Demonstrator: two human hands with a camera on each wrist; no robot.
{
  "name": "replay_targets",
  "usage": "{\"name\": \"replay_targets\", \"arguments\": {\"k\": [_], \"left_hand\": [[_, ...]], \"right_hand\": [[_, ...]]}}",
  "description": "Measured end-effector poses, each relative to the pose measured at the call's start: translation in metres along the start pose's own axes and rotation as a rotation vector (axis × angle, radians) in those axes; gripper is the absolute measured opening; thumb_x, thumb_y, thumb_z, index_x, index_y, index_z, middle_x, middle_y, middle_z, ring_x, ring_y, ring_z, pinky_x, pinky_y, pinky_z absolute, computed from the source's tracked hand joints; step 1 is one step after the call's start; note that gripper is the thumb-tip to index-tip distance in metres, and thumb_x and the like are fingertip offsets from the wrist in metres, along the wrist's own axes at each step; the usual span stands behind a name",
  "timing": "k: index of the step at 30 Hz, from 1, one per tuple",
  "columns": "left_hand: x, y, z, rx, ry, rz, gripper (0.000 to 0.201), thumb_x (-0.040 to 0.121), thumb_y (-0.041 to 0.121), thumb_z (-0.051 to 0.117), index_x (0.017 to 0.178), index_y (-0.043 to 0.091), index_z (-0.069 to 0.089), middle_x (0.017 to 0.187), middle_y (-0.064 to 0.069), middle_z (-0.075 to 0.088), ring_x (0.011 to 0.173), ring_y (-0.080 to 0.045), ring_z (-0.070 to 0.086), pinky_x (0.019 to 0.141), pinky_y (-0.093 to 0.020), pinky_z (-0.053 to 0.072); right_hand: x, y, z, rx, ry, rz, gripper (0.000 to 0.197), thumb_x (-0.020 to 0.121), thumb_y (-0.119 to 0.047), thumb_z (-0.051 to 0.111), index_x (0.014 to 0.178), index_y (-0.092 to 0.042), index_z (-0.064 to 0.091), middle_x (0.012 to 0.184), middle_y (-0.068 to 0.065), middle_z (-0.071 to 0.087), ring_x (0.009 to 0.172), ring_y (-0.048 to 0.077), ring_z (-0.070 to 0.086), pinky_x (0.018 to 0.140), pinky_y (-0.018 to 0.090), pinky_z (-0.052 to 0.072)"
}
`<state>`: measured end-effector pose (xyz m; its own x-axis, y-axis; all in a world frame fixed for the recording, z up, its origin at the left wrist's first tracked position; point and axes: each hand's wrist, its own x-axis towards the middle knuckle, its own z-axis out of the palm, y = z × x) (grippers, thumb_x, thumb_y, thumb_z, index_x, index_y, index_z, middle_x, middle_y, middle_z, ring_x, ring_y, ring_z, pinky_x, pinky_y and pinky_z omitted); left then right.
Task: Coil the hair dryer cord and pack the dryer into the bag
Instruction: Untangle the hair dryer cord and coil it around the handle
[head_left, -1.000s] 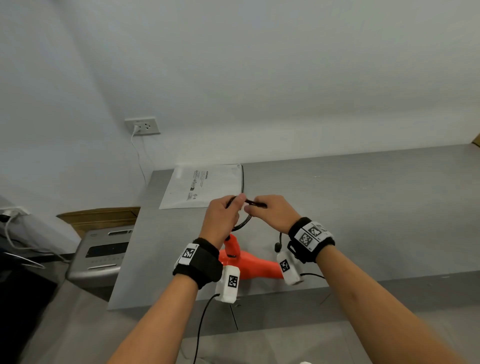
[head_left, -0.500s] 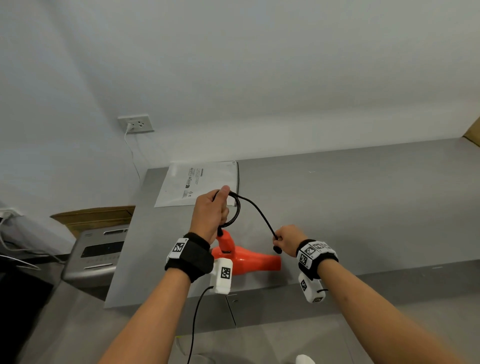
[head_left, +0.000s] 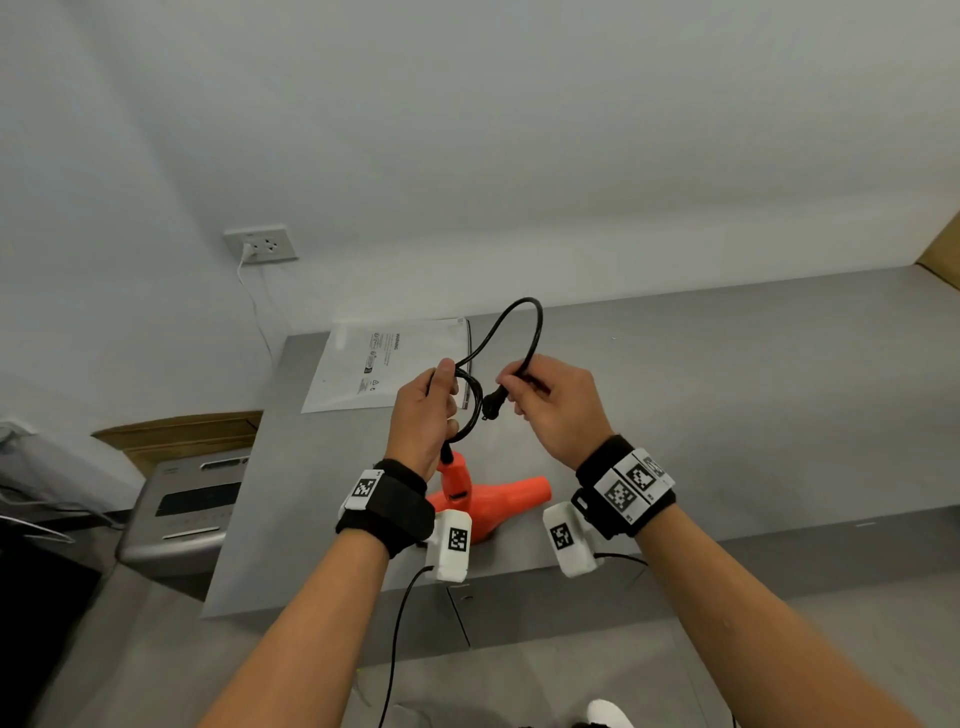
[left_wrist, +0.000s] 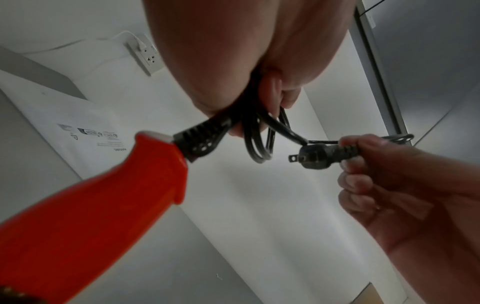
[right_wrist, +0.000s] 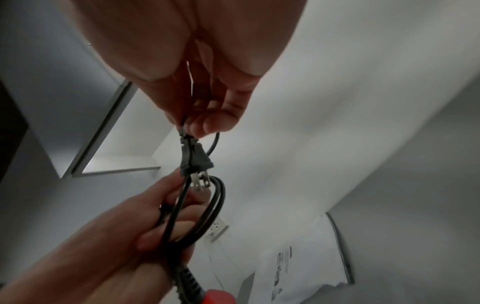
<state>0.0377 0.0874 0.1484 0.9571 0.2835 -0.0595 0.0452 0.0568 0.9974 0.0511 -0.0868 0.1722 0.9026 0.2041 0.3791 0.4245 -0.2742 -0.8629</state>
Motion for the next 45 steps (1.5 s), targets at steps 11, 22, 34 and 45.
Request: {"name": "replay_targets", "arguments": {"k": [11,22,34,45], "left_hand": [[-0.002,0.0,0.003,0.025,-0.01,-0.001,0.039,0.103,0.045,0.053,0.084,0.012,0.06,0.059,0.005,0.033,0.052,-0.009,0.027,0.047,-0.024,0.024],[-0.002,-0.002,0.007,0.083,-0.041,0.019,0.037,0.103,0.043,0.054,0.089,0.011,0.062,0.053,0.011,0.038,0.044,-0.006,0.033,0.044,-0.023,0.028],[-0.003,0.001,0.004,0.09,-0.091,0.028,0.046,0.104,0.046,0.049,0.072,0.012,0.048,0.053,0.005,0.035,0.045,-0.01,0.03,0.044,-0.024,0.028],[-0.001,0.004,-0.011,-0.008,-0.041,0.013,0.043,0.105,0.04,0.051,0.07,0.024,0.032,0.062,0.003,0.024,0.052,-0.011,0.019,0.046,-0.026,0.015]], "right_hand": [[0.0,-0.009,0.005,-0.208,0.05,-0.292,0.007,0.093,-0.008,0.066,0.09,-0.006,0.073,0.078,0.004,0.067,0.066,0.01,0.057,0.065,0.016,0.045],[0.004,0.019,0.037,-0.285,-0.048,-0.104,0.005,0.089,-0.011,0.066,0.093,-0.014,0.066,0.092,-0.005,0.06,0.073,-0.001,0.053,0.069,0.015,0.043],[-0.001,0.04,0.042,0.516,-0.348,0.445,0.016,0.094,-0.017,0.064,0.108,-0.01,0.061,0.085,0.015,0.06,0.062,0.021,0.053,0.054,0.03,0.045],[-0.034,0.129,0.007,-0.38,-0.324,0.473,0.033,0.094,-0.028,0.06,0.062,-0.024,0.063,0.063,-0.002,0.069,0.054,0.01,0.058,0.068,0.031,0.052]]}}
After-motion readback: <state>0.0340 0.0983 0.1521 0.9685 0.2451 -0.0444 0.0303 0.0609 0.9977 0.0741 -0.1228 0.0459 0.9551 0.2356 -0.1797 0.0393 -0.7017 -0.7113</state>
